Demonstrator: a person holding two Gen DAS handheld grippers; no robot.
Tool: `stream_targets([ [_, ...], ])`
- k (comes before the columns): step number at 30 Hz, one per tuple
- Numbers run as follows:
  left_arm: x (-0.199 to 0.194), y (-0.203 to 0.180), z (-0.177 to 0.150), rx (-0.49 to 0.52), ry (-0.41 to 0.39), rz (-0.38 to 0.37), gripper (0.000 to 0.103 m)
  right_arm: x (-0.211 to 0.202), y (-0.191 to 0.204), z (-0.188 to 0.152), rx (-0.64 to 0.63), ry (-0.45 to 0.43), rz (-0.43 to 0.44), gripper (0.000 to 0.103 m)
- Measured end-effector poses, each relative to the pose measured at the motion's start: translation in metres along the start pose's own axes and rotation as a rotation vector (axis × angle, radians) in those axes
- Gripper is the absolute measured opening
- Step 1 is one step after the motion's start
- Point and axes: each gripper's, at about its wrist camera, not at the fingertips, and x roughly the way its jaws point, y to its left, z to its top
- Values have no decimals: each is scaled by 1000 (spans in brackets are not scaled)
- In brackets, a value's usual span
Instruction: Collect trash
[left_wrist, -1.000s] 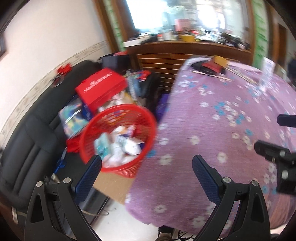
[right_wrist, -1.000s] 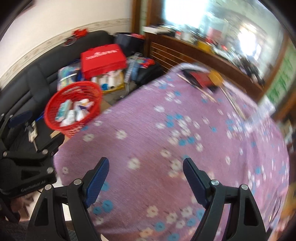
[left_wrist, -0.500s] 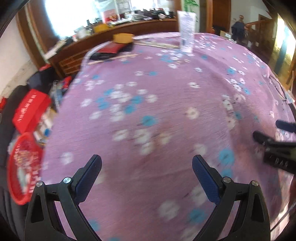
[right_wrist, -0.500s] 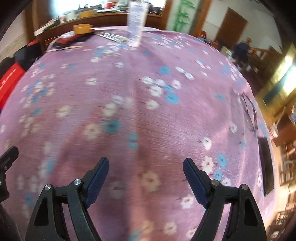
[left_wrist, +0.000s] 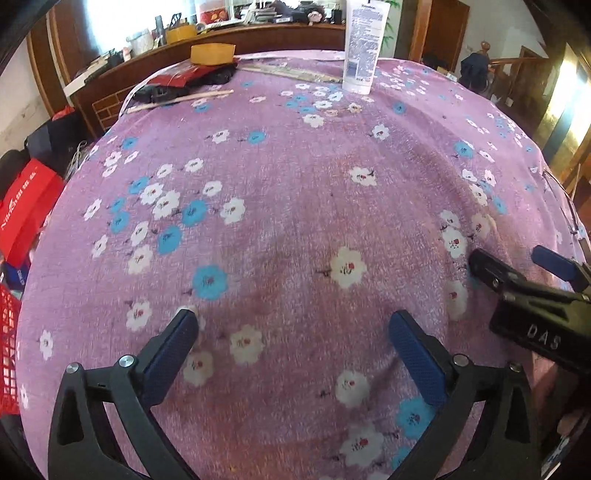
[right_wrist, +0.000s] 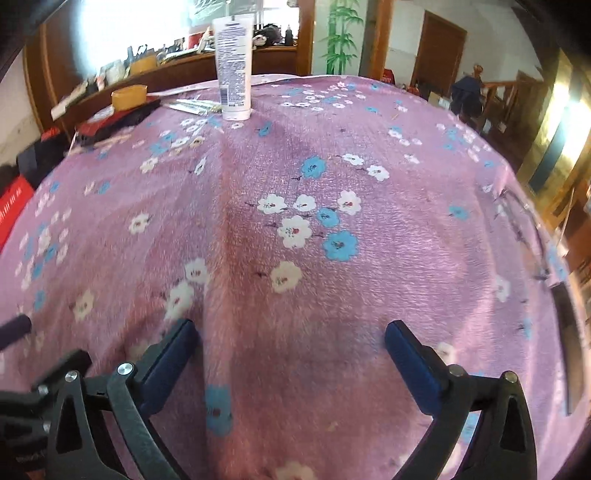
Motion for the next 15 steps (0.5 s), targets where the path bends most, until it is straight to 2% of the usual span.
stream_targets([
  [15,4,2,5,10,-13,-13,103,2,2,1,33,-18,-16,103],
])
